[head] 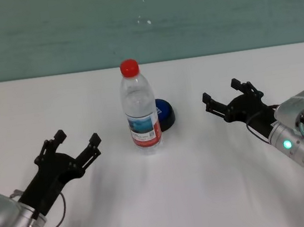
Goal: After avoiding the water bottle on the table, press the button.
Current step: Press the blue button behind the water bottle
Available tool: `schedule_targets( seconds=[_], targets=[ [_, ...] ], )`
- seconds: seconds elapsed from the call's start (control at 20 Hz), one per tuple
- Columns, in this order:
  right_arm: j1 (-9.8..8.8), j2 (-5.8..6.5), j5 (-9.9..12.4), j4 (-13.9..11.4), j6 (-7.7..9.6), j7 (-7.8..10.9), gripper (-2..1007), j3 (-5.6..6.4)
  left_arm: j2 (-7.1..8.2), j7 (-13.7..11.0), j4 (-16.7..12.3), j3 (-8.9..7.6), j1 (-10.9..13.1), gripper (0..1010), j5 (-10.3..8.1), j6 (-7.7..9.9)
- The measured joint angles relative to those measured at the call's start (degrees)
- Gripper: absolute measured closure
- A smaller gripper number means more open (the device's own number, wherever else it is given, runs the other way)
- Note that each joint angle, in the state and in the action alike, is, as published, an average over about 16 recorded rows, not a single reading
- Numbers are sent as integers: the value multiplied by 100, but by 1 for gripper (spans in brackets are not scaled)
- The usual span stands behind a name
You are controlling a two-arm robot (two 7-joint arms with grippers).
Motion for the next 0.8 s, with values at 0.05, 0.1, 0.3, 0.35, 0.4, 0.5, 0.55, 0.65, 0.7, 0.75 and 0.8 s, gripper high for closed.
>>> schedule_targets(
  seconds=[0.05,0.1,0.3,0.35,0.4,0.5,0.55,0.65,0.7,0.75,0.8],
  targets=[
    [39,10,11,47,0,8,1,-5,0,0,0,0,0,0,0,0],
    [79,19,21,96,-1,18,1,-11,0,0,0,0,0,0,0,0],
    [253,47,52,302,-3,72,1,-51,0,0,0,0,0,0,0,0],
    [300,52,58,356,-5,88,1,-64,0,0,0,0,0,0,0,0],
    [347,56,63,411,-9,104,1,-79,0,0,0,0,0,0,0,0],
    [442,59,69,523,-22,138,1,-111,0,0,0,0,0,0,0,0],
    [490,60,71,578,-28,154,1,-128,0,0,0,0,0,0,0,0],
    [585,58,74,690,-43,189,1,-163,0,0,0,0,0,0,0,0],
    [631,56,74,745,-52,207,1,-182,0,0,0,0,0,0,0,0],
    [675,53,73,798,-61,222,1,-199,0,0,0,0,0,0,0,0],
    [718,48,70,849,-70,235,1,-217,0,0,0,0,0,0,0,0]
  ],
)
